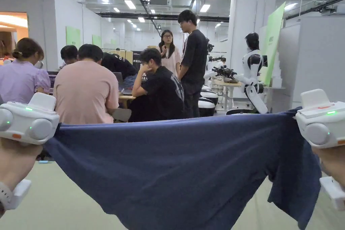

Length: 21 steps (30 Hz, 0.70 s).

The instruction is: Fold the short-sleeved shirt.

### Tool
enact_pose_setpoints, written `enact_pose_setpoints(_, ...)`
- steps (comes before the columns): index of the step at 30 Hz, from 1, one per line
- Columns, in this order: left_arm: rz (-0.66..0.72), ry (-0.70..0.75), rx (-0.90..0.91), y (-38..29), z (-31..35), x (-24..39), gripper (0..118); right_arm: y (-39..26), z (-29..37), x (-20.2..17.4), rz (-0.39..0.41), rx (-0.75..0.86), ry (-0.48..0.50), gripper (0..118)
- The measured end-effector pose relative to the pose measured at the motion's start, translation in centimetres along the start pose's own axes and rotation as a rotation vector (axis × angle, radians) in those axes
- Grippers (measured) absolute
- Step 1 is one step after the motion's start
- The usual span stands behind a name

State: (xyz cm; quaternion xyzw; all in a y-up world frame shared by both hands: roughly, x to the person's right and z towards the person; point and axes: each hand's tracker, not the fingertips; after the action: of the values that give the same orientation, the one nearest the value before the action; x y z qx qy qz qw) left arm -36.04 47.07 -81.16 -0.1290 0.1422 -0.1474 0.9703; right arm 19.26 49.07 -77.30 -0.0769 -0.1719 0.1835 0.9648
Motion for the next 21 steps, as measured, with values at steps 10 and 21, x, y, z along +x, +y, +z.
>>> enact_pose_setpoints(10,-0.052,0.031,0.013,2.4,-5.3,3.1,1,-0.7,-5.6,-3.2,0.033,-0.037,-0.016,3)
enact_pose_setpoints(21,-0.060,-0.046,-0.154,-8.9,-9.1,7.4,0,-12.4,-10.4,-7.0,0.066,-0.178,0.040,3)
